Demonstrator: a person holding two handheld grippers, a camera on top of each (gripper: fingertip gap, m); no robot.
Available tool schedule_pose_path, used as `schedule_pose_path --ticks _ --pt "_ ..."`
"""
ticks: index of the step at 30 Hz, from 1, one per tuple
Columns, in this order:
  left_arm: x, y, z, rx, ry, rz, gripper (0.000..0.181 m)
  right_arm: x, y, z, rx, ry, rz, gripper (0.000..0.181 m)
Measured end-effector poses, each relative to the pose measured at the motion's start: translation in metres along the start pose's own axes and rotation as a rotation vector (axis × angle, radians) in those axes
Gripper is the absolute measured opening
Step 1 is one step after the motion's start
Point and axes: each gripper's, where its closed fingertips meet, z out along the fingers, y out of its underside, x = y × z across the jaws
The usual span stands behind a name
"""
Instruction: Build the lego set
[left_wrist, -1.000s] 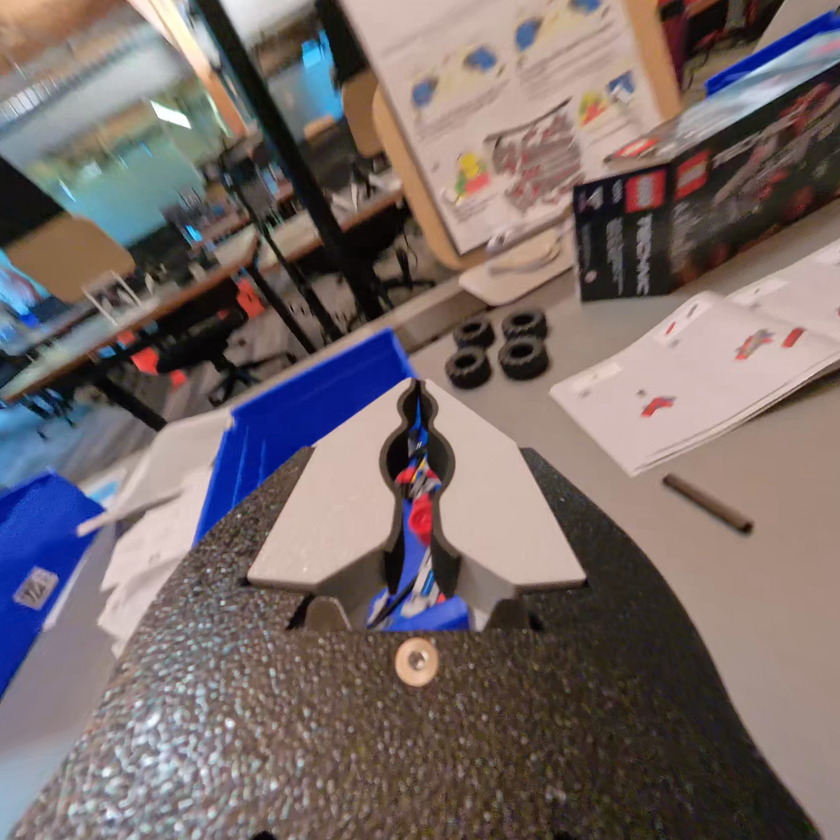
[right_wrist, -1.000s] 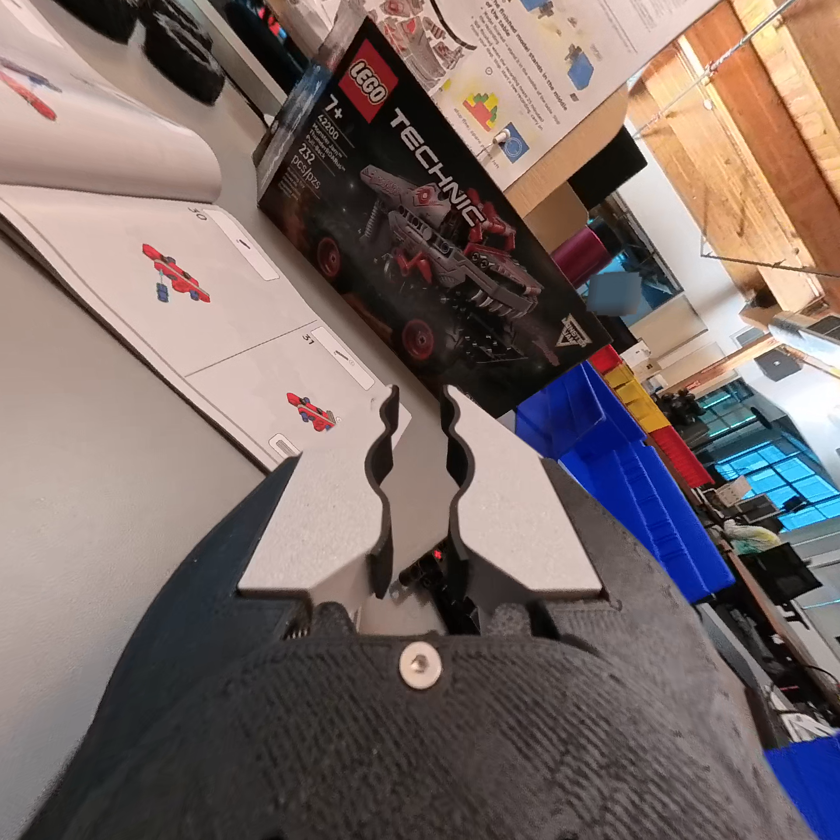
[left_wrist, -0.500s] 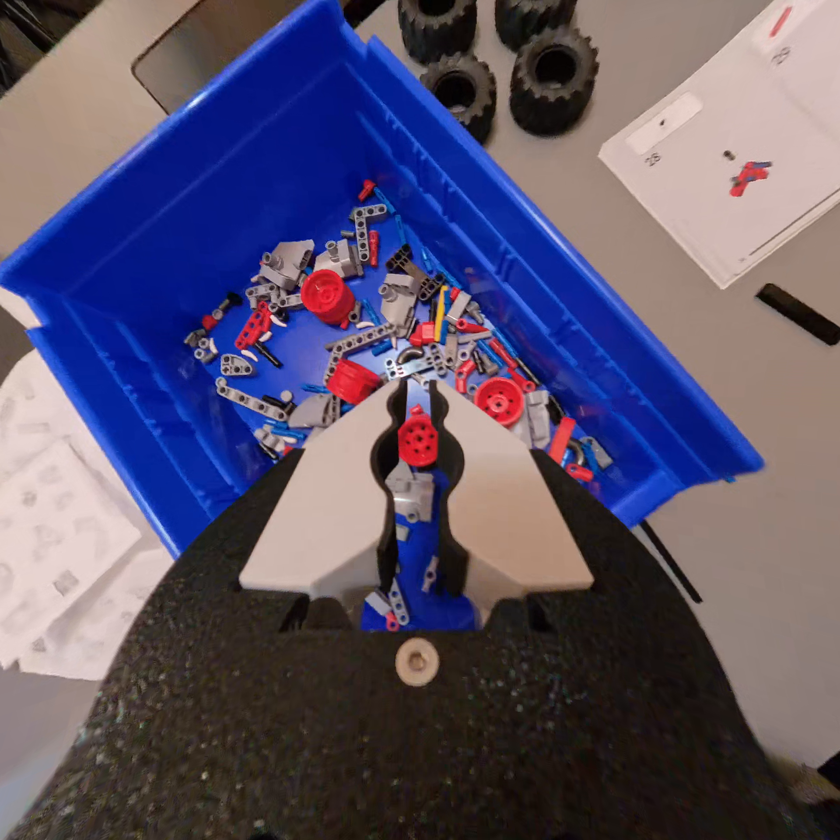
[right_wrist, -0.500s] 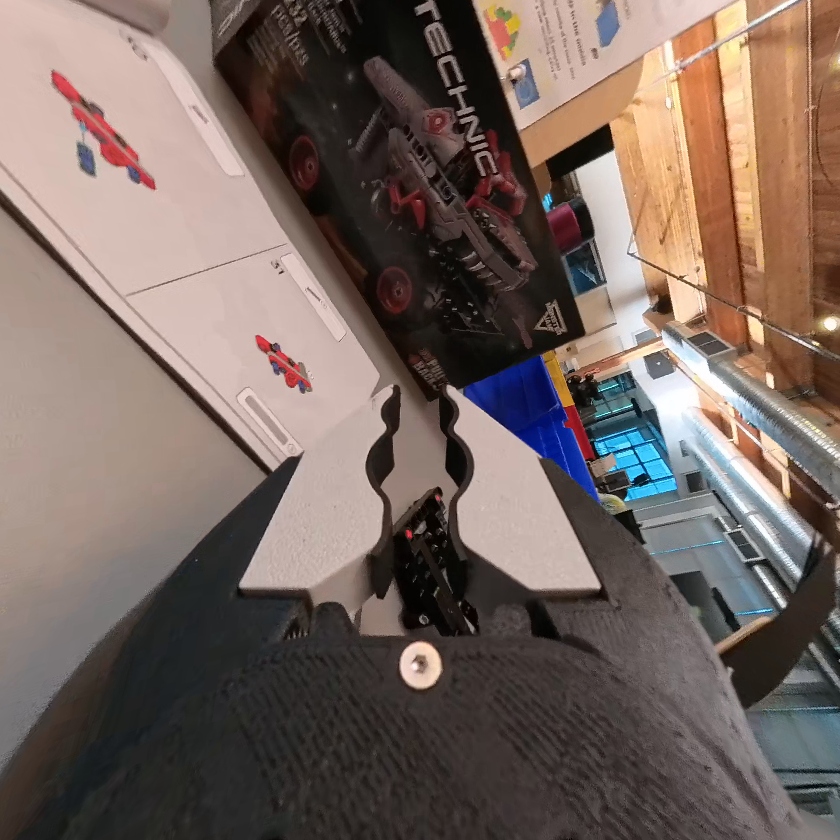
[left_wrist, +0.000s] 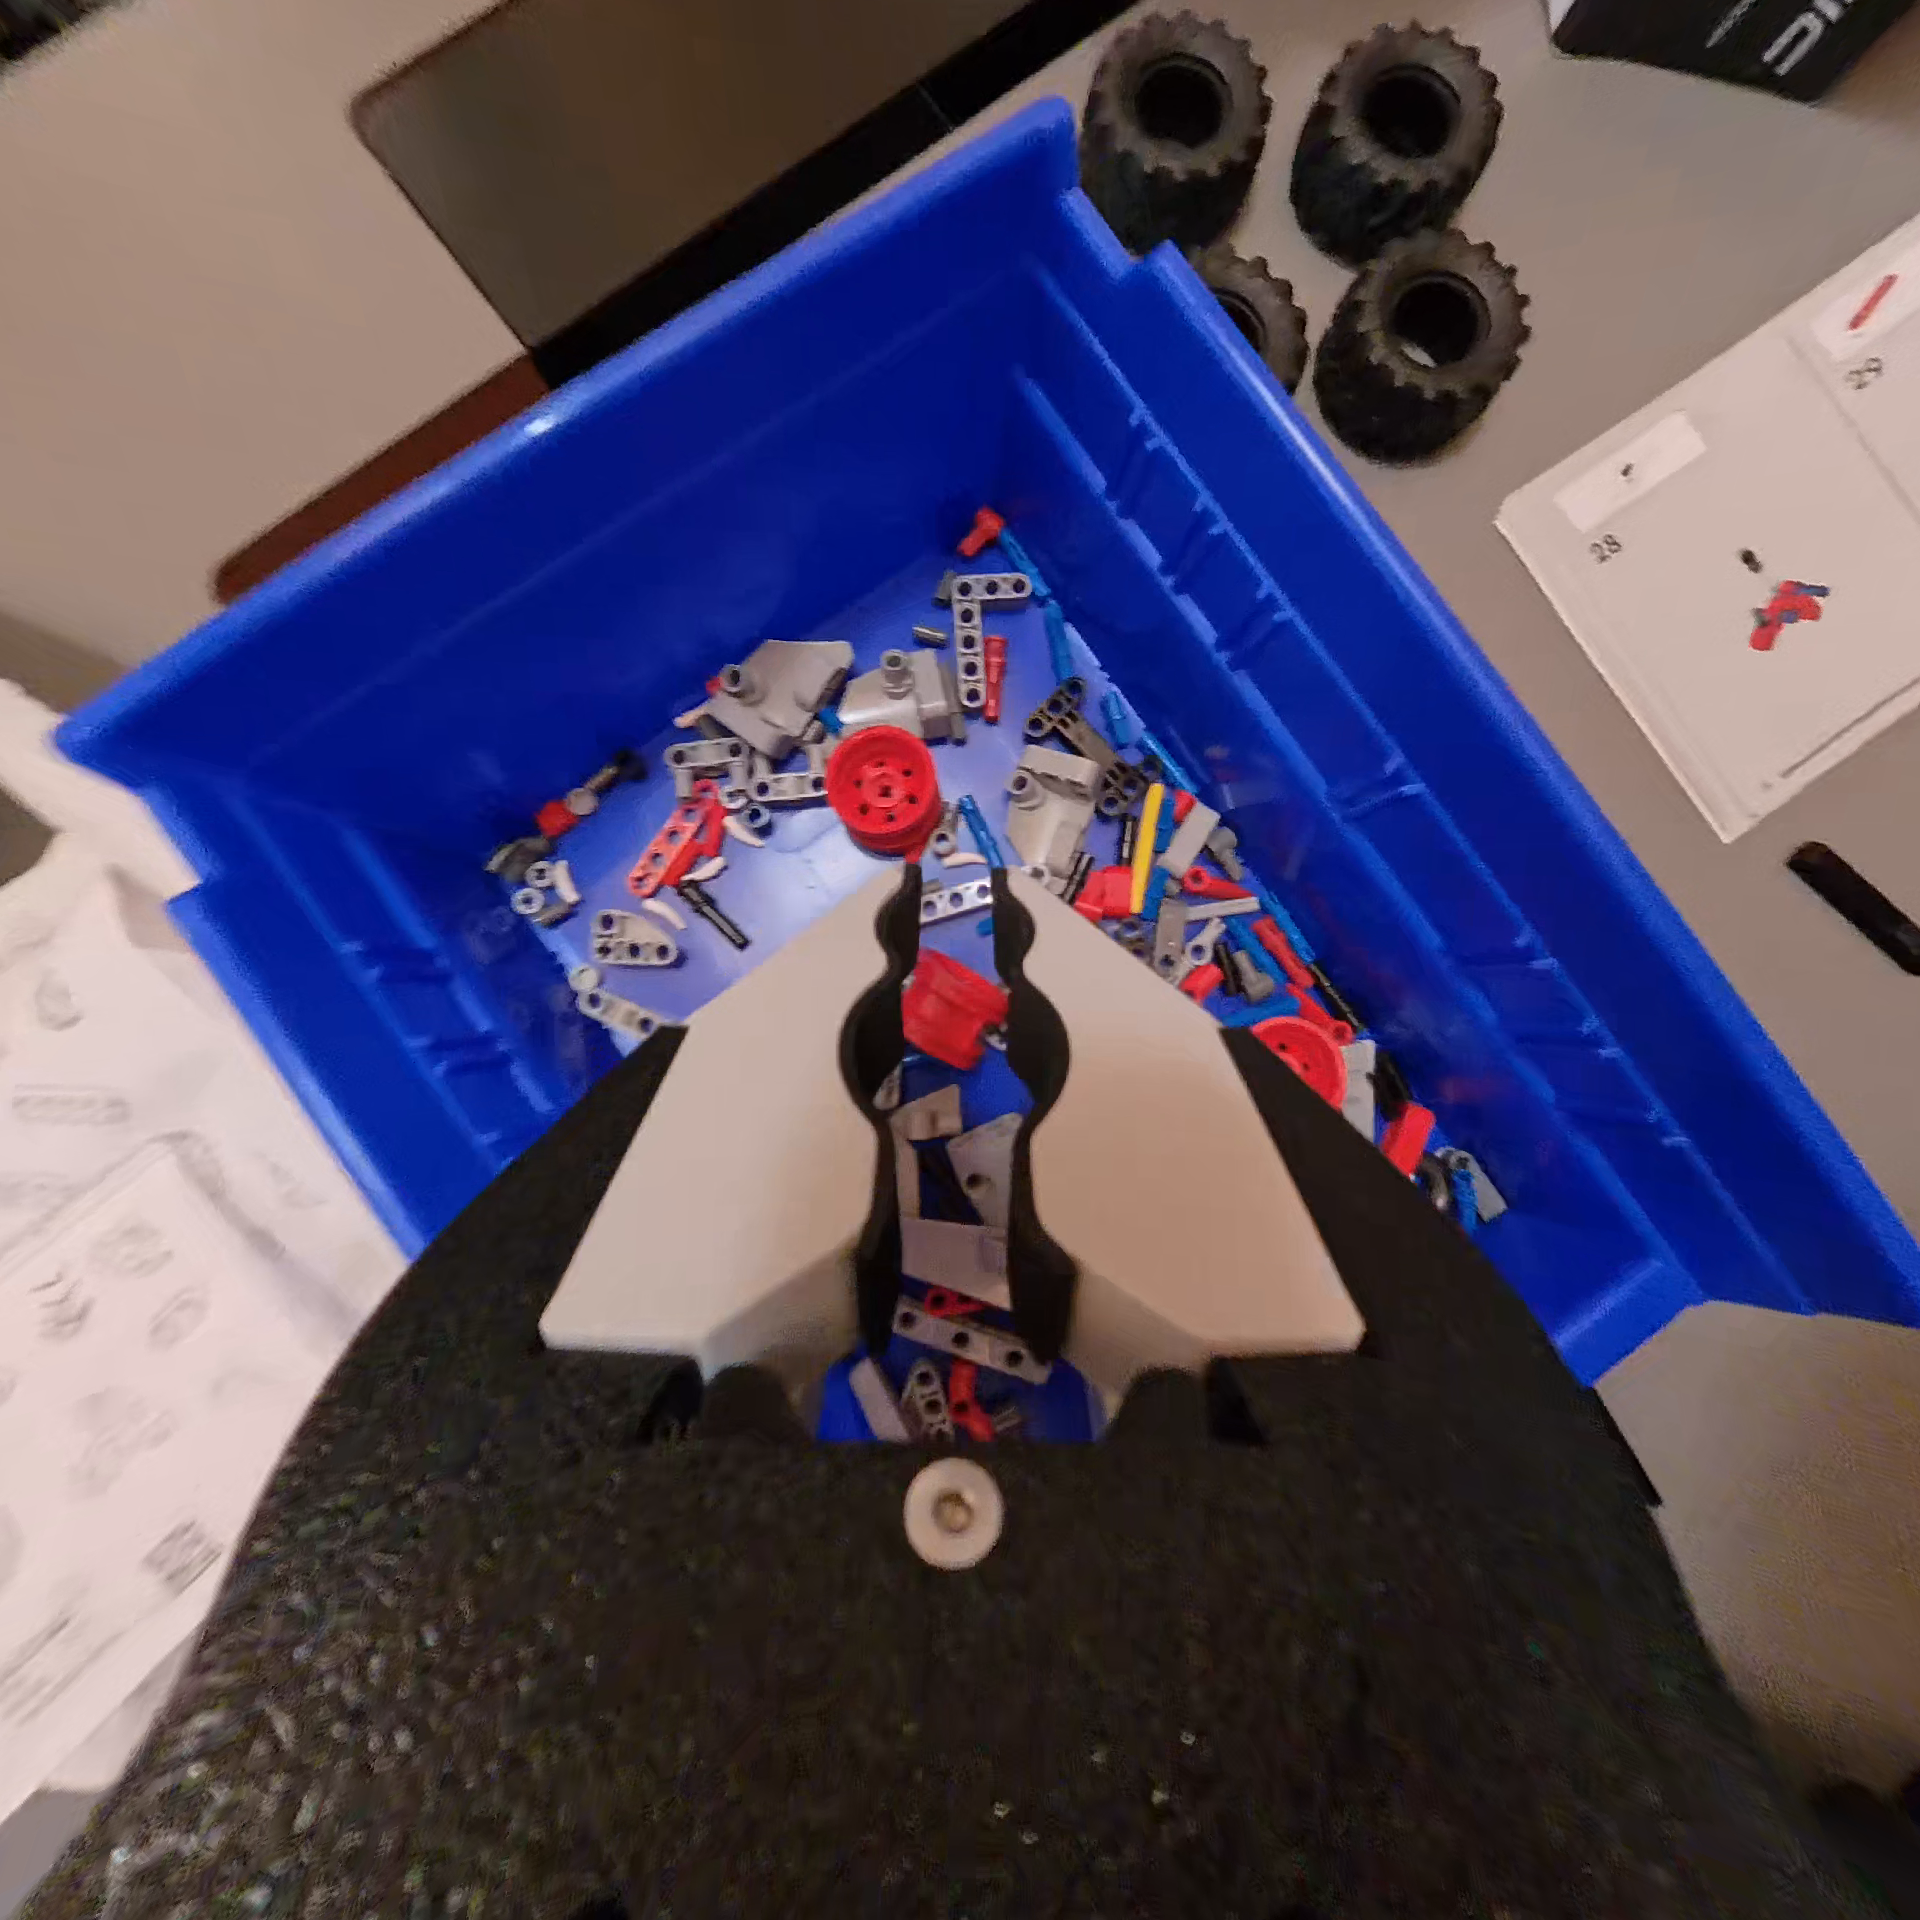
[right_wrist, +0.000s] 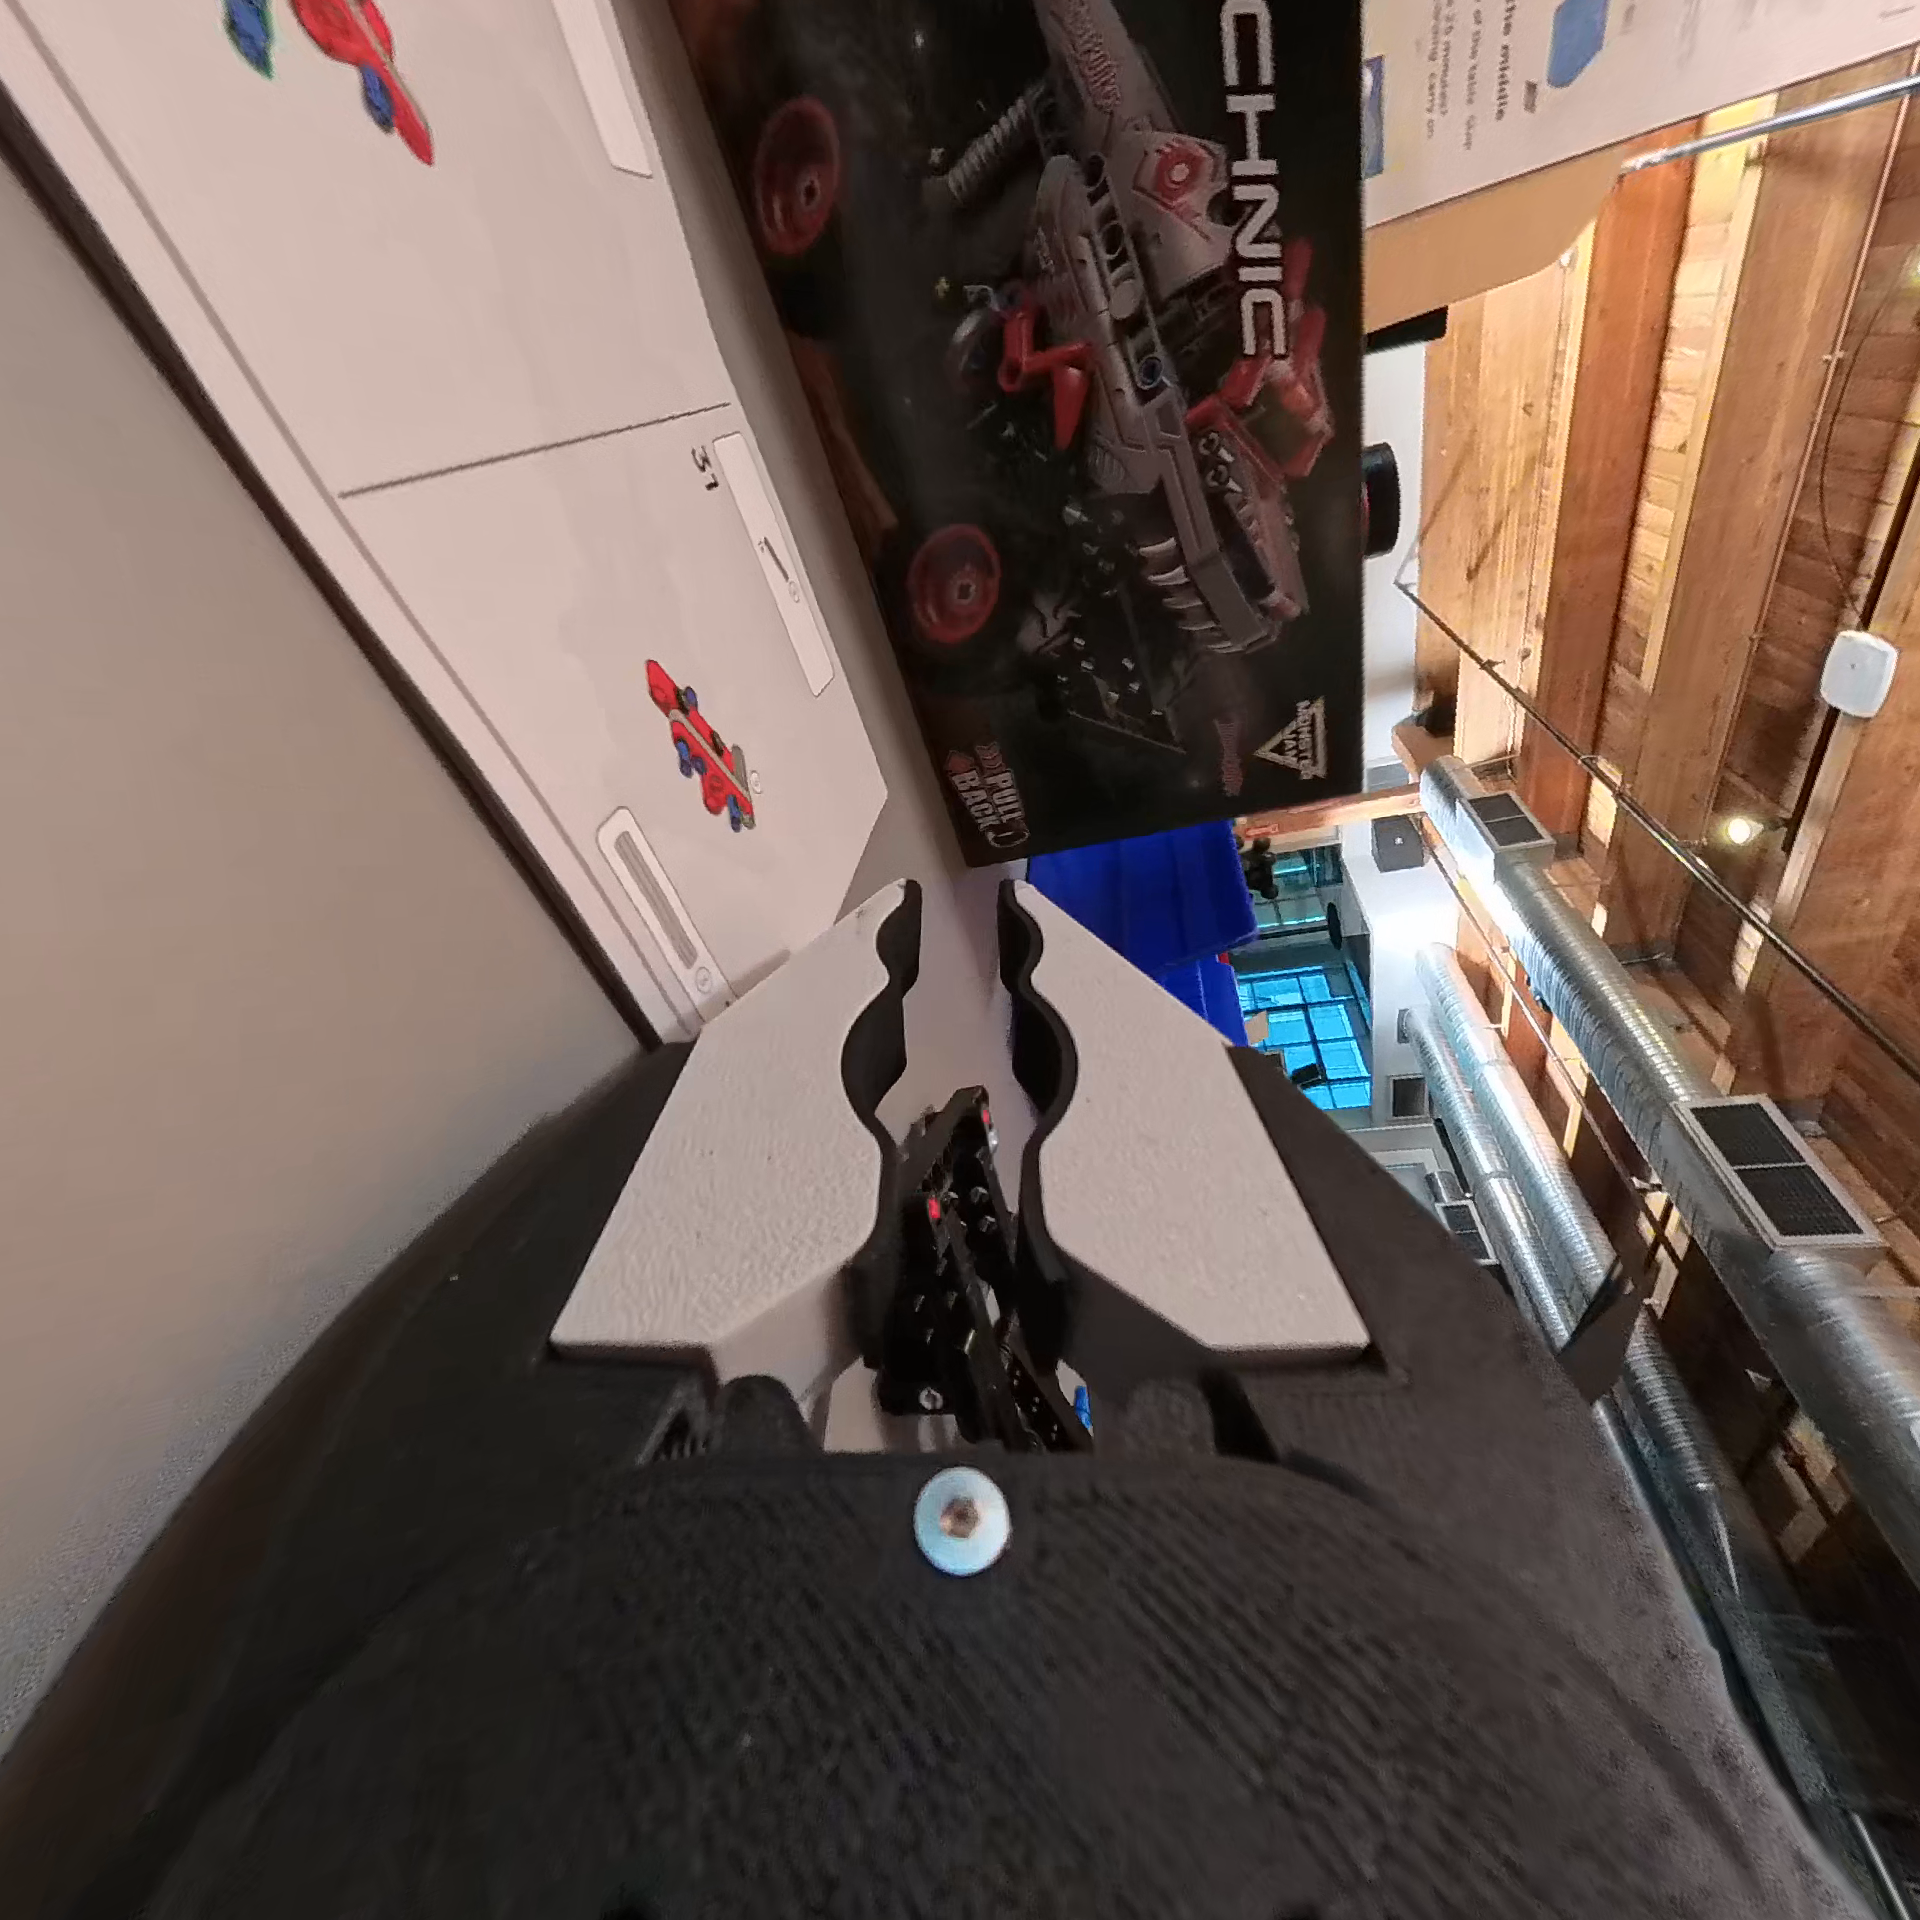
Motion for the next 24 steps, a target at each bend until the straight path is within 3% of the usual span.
schedule_pose_path --ticks 1,9,16,24 --pt "0.006 0.002 0.006 -0.017 0.035 0.005 0.011 -0.002 0.001 0.001 -0.006 -0.012 -0.006 0.013" --pt "0.053 0.020 0.037 -0.176 0.258 0.195 0.007 -0.008 0.003 0.003 -0.029 -0.032 -0.040 0.012" --pt "0.076 0.048 0.056 -0.216 0.374 0.657 0.001 -0.012 0.003 0.004 -0.034 -0.043 -0.062 0.012" --pt "0.087 0.046 0.073 -0.164 0.447 0.656 0.000 -0.013 0.003 0.004 -0.035 -0.044 -0.074 0.012"
